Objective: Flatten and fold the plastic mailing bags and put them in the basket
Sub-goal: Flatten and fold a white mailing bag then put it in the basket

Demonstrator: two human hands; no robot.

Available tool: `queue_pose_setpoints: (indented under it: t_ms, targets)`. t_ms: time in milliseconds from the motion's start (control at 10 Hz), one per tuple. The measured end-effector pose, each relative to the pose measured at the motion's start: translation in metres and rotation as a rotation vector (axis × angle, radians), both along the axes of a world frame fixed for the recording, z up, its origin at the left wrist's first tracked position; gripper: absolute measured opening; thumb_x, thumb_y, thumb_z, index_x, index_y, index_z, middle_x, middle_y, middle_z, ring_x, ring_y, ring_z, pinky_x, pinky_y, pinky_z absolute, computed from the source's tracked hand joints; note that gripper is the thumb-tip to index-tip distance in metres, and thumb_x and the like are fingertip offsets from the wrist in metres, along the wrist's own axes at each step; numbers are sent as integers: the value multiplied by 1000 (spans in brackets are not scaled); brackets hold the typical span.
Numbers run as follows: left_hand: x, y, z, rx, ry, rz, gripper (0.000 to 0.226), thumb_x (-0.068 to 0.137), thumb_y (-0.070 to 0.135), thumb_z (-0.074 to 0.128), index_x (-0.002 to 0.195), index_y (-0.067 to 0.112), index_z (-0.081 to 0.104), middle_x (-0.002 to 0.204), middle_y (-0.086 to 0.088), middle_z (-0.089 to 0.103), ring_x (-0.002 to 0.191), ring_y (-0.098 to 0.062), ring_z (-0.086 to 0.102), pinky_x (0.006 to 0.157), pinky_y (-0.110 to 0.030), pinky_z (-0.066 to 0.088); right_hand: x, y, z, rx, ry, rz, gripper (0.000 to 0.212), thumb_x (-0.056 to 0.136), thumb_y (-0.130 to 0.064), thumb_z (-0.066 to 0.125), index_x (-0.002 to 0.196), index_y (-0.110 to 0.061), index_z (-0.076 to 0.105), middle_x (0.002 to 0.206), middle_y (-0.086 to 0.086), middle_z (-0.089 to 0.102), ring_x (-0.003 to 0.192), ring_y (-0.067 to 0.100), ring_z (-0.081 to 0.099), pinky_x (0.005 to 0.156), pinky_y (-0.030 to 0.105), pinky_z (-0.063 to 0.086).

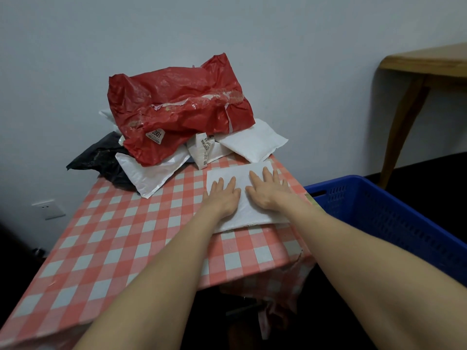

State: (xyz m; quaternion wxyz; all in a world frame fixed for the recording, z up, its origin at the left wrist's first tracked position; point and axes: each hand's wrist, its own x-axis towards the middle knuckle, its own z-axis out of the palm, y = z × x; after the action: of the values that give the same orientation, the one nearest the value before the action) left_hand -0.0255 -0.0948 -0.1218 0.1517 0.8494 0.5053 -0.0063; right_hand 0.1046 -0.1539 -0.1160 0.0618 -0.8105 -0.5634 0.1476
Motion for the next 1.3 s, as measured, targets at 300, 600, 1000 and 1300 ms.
queue_pose_setpoints:
  t_ms: [300, 600, 1000, 1300]
  targets:
    - [-2, -20, -18, 57, 47, 0, 53, 101, 47, 8, 151, 34, -9, 159, 0, -15, 147, -21, -12, 118, -48, -8, -11, -15, -20, 11, -94, -5, 62, 101, -52, 13, 153, -30, -12, 159, 7, -21, 146, 33, -17, 118, 51, -5]
    - [-3, -21, -18, 55, 70, -5, 54, 101, 47, 6, 150, 34, -11, 159, -1, -18, 147, -21, -14, 118, -49, -8, -12, -14, -23, 9, -93, -15, 62, 100, -53, 13, 153, -31, -12, 160, 6, -21, 147, 34, -16, 118, 52, -3]
    - [-1, -18, -15, 9, 128, -3, 53, 101, 46, 7, 150, 34, -10, 159, -1, -19, 147, -22, -14, 117, -49, -9, -12, -10, -18, -84, -25, -17, 61, 101, -52, 15, 152, -34, -13, 158, 3, -25, 146, 34, -17, 118, 54, -2]
    - [0, -17, -14, 5, 145, -4, 53, 101, 46, 7, 150, 34, -11, 158, -1, -19, 147, -22, -14, 117, -50, -9, -11, -10, -20, -77, -33, -24, 61, 100, -53, 15, 152, -34, -14, 159, 3, -24, 147, 33, -16, 118, 54, -2]
